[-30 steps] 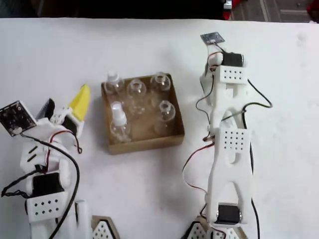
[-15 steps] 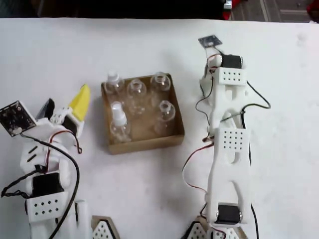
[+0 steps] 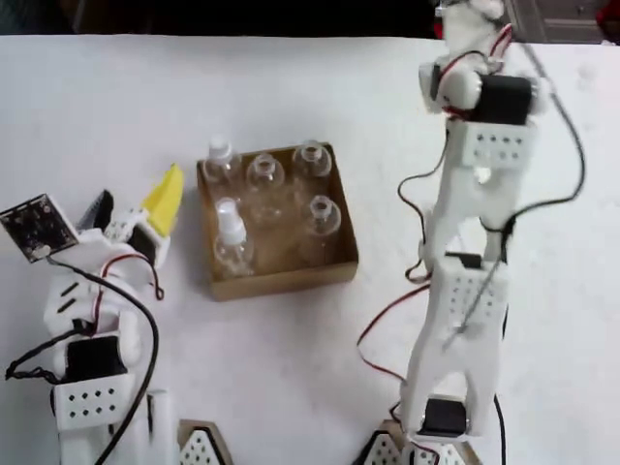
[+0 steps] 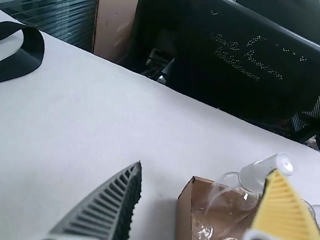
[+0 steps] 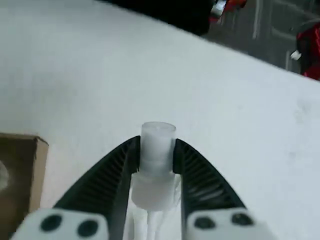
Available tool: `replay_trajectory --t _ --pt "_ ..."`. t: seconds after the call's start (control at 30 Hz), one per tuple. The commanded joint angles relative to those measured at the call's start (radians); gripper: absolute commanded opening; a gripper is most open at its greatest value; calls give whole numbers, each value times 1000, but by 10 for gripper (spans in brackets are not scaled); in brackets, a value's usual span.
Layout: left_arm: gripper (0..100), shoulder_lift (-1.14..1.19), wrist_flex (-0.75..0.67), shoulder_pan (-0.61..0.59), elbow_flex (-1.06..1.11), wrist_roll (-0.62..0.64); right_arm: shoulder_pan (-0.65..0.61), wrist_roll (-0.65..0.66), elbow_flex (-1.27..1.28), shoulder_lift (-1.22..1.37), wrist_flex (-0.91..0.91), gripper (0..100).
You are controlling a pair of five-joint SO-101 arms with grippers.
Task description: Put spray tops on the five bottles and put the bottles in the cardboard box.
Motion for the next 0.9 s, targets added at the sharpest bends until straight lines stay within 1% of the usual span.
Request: replay_trajectory --t 0.0,0.1,0.17,0.27,0.33,0.43,0.5,0.63,0.67,0.77,0.87 --pt "362 -15 -20 58 -44 -58 -42 -198 -38 -228 31 16" --pt "363 -19 -14 77 -60 -60 -102 -275 -38 -366 31 16" --pt "363 -48 54 77 -92 -60 -163 -295 -35 -438 31 16" --pt "364 -140 178 77 -146 -61 -251 -296 46 -538 33 15" --pt "373 -223 238 76 -164 -61 -298 -296 149 -631 33 15" --pt "396 -366 279 76 -164 -63 -360 -296 359 -809 31 15" --pt "395 -452 301 81 -167 -89 -401 -298 493 -935 28 16" --pt "395 -555 328 185 -190 -150 -460 -304 713 -1124 -33 16" --pt "395 -550 348 214 -212 -160 -466 -333 770 -1159 -54 16" --pt "395 -532 450 291 -315 -161 -467 -451 930 -1257 -96 16" --pt "396 -529 575 326 -445 -166 -469 -505 1103 -1362 -166 16"
